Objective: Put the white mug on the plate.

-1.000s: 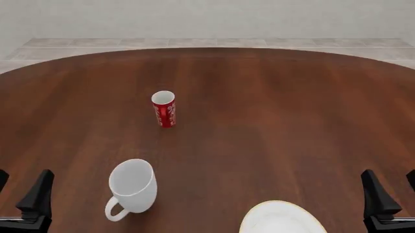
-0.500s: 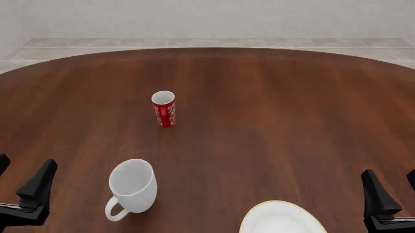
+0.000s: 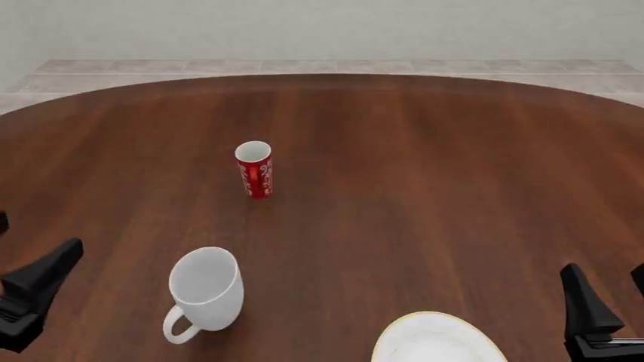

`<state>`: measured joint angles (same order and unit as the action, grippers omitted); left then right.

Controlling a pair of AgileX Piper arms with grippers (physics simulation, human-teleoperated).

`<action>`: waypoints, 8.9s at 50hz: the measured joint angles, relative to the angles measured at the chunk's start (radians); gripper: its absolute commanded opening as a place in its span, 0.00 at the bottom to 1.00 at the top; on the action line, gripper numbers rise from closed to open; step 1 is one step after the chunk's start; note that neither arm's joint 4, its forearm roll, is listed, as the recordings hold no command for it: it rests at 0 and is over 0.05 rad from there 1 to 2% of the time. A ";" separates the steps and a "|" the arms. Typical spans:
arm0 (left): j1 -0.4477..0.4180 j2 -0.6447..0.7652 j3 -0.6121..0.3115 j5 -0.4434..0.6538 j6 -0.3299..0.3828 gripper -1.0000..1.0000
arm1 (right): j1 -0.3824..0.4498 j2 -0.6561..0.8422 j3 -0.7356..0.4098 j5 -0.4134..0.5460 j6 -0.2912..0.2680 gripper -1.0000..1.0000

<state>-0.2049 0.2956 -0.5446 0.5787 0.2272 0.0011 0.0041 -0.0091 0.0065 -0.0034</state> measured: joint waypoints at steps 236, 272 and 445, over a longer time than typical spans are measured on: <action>-0.229 0.731 0.281 -0.323 -0.041 1.00 | 0.000 0.015 -0.001 -0.013 0.004 1.00; -0.220 0.602 0.227 -0.174 -0.028 0.00 | 0.000 0.015 -0.001 -0.013 0.004 1.00; -0.971 1.082 -0.249 -0.259 -0.287 0.00 | 0.000 0.015 -0.001 -0.013 0.004 1.00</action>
<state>-1.1761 1.3776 -0.7937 0.3201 -0.0602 0.0013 0.0188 -0.0100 -0.0067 0.0005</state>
